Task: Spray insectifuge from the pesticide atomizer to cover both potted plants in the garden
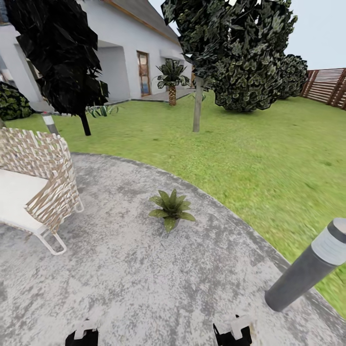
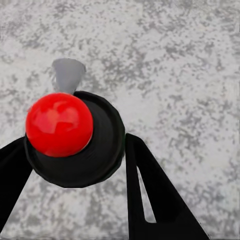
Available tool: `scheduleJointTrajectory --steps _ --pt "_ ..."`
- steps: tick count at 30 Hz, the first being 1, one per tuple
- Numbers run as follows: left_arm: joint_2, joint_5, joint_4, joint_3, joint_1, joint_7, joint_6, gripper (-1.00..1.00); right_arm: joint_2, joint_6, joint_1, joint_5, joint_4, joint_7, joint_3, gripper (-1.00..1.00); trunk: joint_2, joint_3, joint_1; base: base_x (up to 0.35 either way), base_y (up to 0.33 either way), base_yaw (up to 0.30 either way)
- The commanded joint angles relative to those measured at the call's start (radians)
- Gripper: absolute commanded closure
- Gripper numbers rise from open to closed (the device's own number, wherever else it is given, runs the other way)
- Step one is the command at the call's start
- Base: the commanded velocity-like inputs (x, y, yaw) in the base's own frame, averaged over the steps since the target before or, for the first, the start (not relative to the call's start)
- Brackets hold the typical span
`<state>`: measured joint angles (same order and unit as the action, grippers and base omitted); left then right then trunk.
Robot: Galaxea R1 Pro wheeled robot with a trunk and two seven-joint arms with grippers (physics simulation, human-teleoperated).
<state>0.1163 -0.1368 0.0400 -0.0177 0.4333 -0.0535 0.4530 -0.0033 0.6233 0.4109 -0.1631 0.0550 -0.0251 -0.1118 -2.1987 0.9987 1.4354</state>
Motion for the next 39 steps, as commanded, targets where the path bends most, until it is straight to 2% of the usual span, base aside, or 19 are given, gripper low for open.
scheduleJointTrajectory --steps 1,14,24,39 --pt "0.0 -0.011 -0.001 -0.002 0.001 -0.007 0.003 1.0 0.0 0.002 0.0 0.0 -0.002 -0.003 -0.006 -1.0 0.0 0.001 0.0 0.0 0.0 0.277" --pt "0.0 -0.012 0.0 -0.002 -0.022 -0.002 0.004 1.0 -0.001 0.003 0.0 0.0 -0.004 -0.003 -0.006 -1.0 0.0 -0.008 0.0 0.0 0.0 0.251" --pt "-0.002 -0.012 0.0 -0.002 -0.024 -0.002 0.004 1.0 -0.001 0.003 0.0 0.0 -0.006 -0.004 -0.006 -1.0 0.0 -0.018 0.0 -0.044 0.189 0.231" --pt "-0.001 -0.012 0.001 -0.002 -0.024 -0.001 0.004 1.0 -0.001 0.003 0.0 0.0 -0.006 -0.004 -0.006 -1.0 0.0 -0.032 0.0 -0.001 0.006 0.23"
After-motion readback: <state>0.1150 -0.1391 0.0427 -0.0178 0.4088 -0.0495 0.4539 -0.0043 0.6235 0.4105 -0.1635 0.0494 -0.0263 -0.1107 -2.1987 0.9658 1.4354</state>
